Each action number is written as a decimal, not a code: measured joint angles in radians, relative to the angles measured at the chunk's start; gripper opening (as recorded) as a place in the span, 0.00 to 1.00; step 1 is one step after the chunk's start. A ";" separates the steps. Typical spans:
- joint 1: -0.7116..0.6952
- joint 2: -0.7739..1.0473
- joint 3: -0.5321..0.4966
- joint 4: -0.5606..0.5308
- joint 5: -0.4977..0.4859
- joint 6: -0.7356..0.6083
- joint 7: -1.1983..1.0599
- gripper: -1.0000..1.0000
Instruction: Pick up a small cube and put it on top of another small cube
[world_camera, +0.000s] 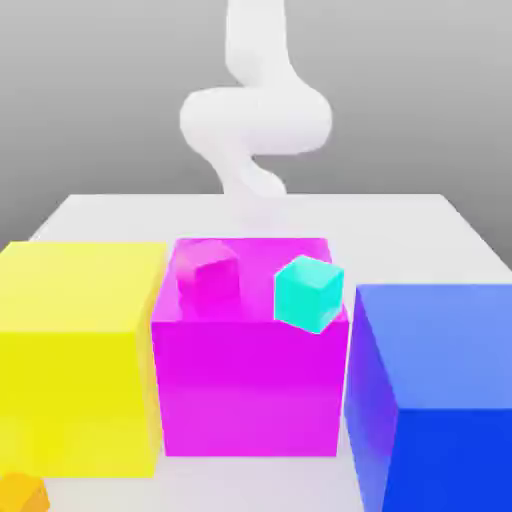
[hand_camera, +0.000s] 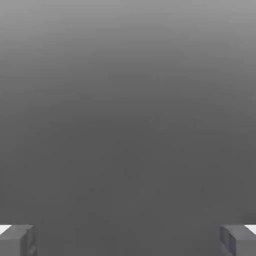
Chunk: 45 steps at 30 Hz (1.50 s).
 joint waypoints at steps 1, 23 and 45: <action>0.000 0.029 0.029 0.000 -0.021 0.009 0.013 0.50; 0.066 0.708 0.564 -0.056 -0.383 0.231 0.385 0.50; 0.228 0.853 0.661 -0.307 -0.022 0.490 0.769 0.50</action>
